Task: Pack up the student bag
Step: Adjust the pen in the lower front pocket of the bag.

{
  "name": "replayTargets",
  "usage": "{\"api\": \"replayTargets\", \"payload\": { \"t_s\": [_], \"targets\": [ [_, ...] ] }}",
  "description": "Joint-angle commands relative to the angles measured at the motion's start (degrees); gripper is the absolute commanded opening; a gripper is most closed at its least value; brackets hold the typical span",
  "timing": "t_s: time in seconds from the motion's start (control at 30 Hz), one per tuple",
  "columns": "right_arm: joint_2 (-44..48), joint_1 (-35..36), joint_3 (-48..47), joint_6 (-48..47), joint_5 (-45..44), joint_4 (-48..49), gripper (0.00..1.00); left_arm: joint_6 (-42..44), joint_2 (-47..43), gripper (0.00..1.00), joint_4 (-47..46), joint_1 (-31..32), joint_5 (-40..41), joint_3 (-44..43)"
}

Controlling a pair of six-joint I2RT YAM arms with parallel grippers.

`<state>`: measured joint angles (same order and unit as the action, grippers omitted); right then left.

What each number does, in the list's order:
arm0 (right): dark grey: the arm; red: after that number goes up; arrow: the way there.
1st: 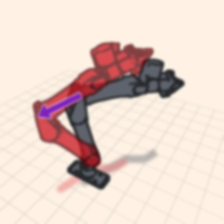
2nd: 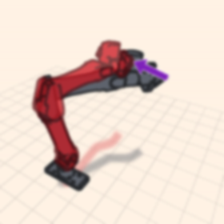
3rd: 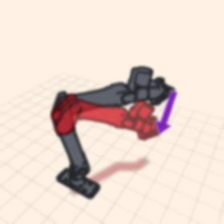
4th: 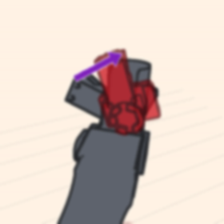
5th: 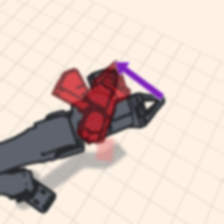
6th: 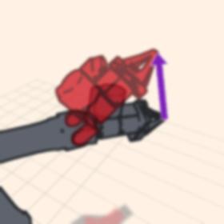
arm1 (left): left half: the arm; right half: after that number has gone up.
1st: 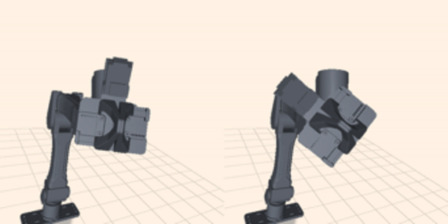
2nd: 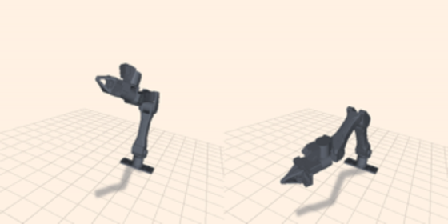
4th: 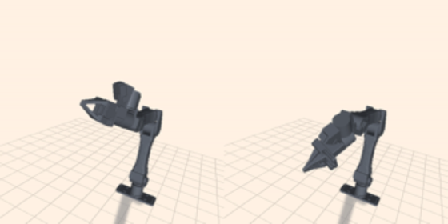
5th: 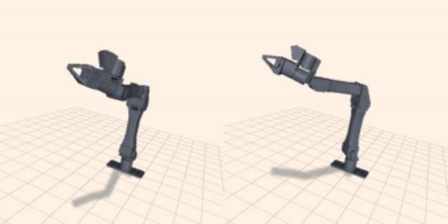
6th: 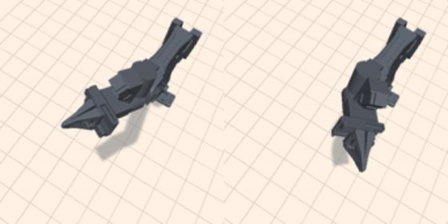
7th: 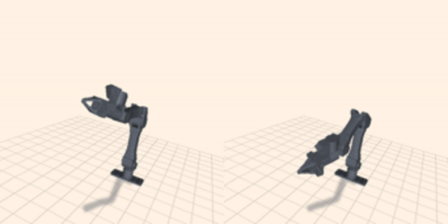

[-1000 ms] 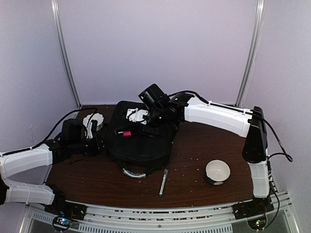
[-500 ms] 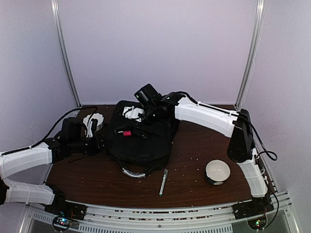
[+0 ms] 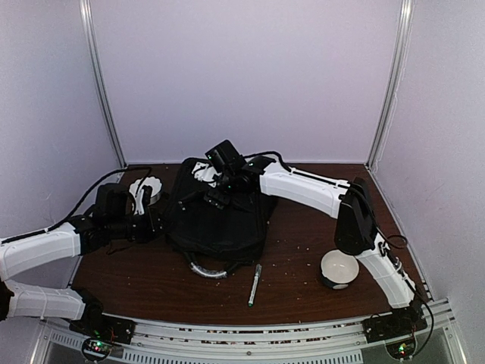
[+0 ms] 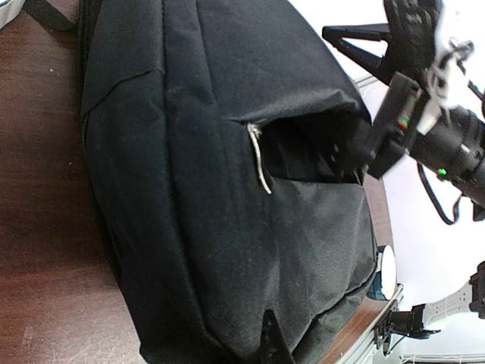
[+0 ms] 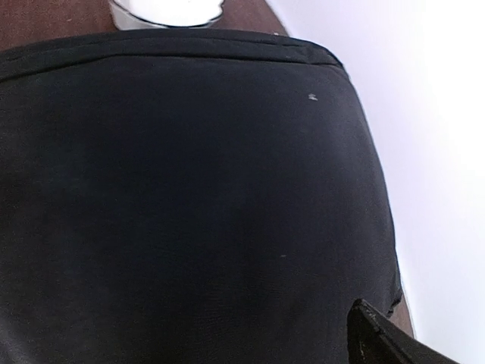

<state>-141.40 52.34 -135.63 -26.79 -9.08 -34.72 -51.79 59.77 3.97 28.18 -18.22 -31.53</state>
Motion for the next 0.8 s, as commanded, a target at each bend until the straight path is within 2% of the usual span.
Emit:
{"api": "replayTargets", "payload": {
  "t_s": [0.0, 0.07, 0.13, 0.3, 0.43, 0.7, 0.77],
  "targets": [
    [-2.6, -1.6, -1.9, 0.6, -14.2, 9.1, 0.87, 1.4, -2.9, 0.00, -7.3, 0.7, -2.2, -3.0],
    [-2.6, -1.6, -1.8, 1.0, -15.7, 9.1, 0.88, 1.4, -3.1, 0.00, -7.1, 0.6, -1.9, -3.2],
    [-0.9, -1.6, -1.0, 3.2, -13.0, 6.3, 0.89, 1.4, -3.4, 0.00, -7.0, 0.8, -1.7, -3.3],
    [10.7, -1.4, 8.8, 8.5, -2.0, 2.7, 0.88, 2.1, -3.2, 0.00, -6.6, 0.8, -1.0, -3.2],
    [19.7, -1.5, 16.2, 10.6, -0.7, 5.1, 0.86, 2.6, -2.1, 0.00, -7.0, 0.8, -0.9, -3.5],
    [22.2, -1.6, 16.2, 11.9, 0.9, 2.7, 0.85, 3.4, 0.9, 0.00, -8.1, 0.8, -1.8, -4.9],
    [21.9, -1.8, 16.0, 11.2, 4.7, 1.1, 0.84, 3.4, 0.9, 0.00, -8.1, 0.7, -1.9, -5.0]
  ]
}}
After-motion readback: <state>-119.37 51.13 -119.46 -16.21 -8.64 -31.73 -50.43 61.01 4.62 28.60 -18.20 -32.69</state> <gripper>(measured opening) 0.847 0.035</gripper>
